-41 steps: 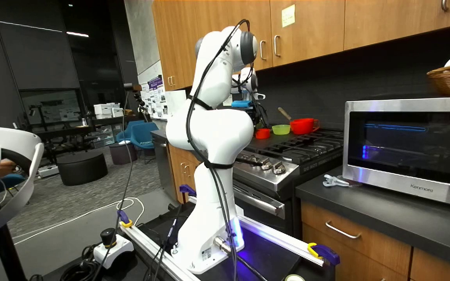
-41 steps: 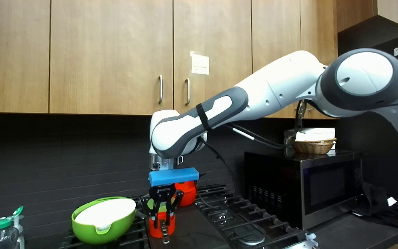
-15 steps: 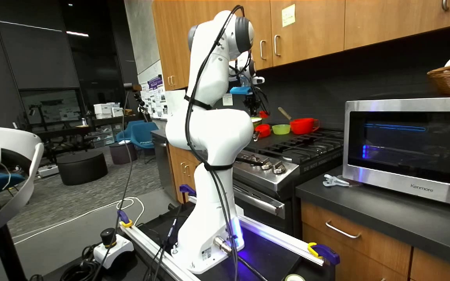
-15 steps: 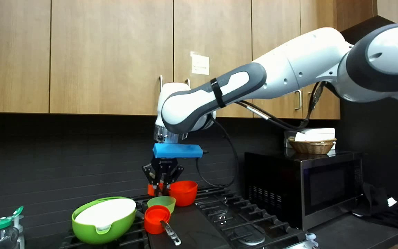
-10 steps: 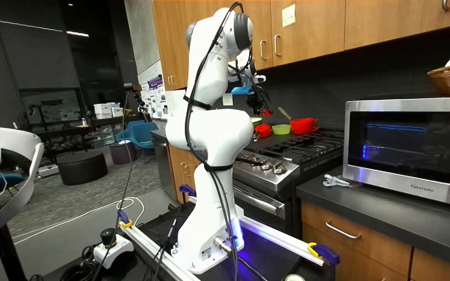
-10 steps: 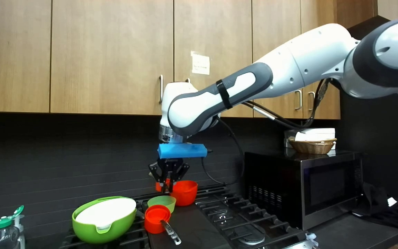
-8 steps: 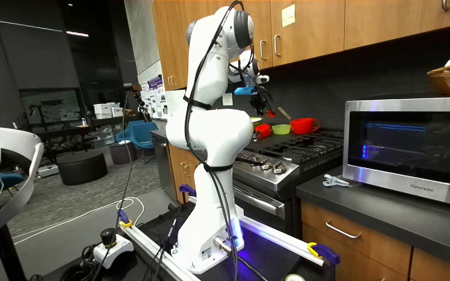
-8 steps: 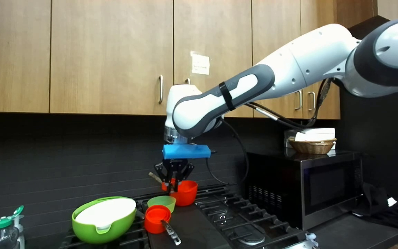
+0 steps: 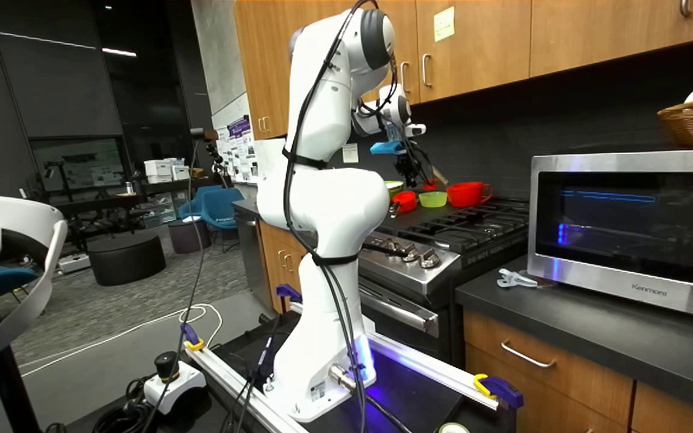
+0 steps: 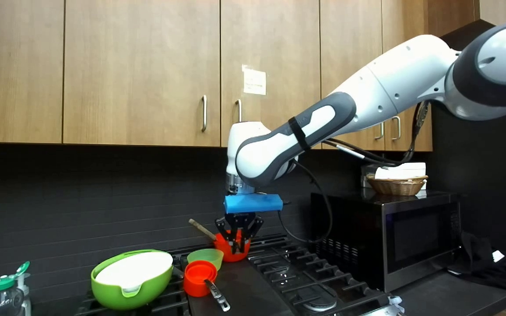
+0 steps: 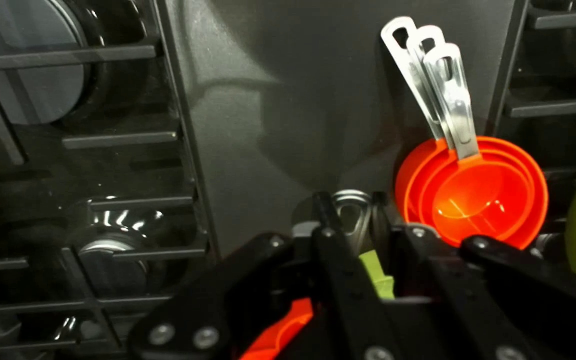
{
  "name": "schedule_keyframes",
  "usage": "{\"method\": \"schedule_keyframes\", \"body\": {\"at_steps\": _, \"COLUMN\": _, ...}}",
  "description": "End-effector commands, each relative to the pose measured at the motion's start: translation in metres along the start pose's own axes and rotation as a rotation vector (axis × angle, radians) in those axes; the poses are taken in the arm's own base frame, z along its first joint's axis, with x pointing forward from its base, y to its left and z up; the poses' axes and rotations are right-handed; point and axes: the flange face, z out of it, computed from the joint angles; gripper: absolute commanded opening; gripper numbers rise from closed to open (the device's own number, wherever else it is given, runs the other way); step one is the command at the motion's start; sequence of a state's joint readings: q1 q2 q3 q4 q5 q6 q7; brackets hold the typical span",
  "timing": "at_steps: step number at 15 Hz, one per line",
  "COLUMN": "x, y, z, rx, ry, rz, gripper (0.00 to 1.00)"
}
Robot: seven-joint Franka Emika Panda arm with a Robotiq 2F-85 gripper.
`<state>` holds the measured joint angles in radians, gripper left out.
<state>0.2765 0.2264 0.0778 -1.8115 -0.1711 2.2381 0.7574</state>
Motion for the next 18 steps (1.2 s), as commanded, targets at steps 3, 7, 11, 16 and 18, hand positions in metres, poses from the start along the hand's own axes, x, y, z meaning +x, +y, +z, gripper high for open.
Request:
{"method": "schedule_keyframes", "body": {"at_steps": 3, "x": -0.017, "y": 0.008, "z": 0.013, "rx": -0.017, "ry": -0.028, "rz": -0.005, "gripper": 0.05}}
{"method": "schedule_keyframes", "body": {"at_steps": 7, "x": -0.023, "y": 0.013, "z": 0.025, "rx": -0.031, "ry": -0.051, "rz": -0.008, "gripper": 0.05}}
{"method": "schedule_keyframes", "body": {"at_steps": 11, "x": -0.026, "y": 0.017, "z": 0.032, "rx": -0.040, "ry": -0.065, "rz": -0.008, "gripper": 0.05}}
{"method": "schedule_keyframes", "body": {"at_steps": 16, "x": -0.028, "y": 0.018, "z": 0.042, "rx": -0.052, "ry": -0.082, "rz": -0.013, "gripper": 0.05}}
{"method": "schedule_keyframes", "body": {"at_steps": 18, "x": -0.028, "y": 0.018, "z": 0.044, "rx": -0.055, "ry": -0.085, "rz": -0.015, "gripper": 0.05}}
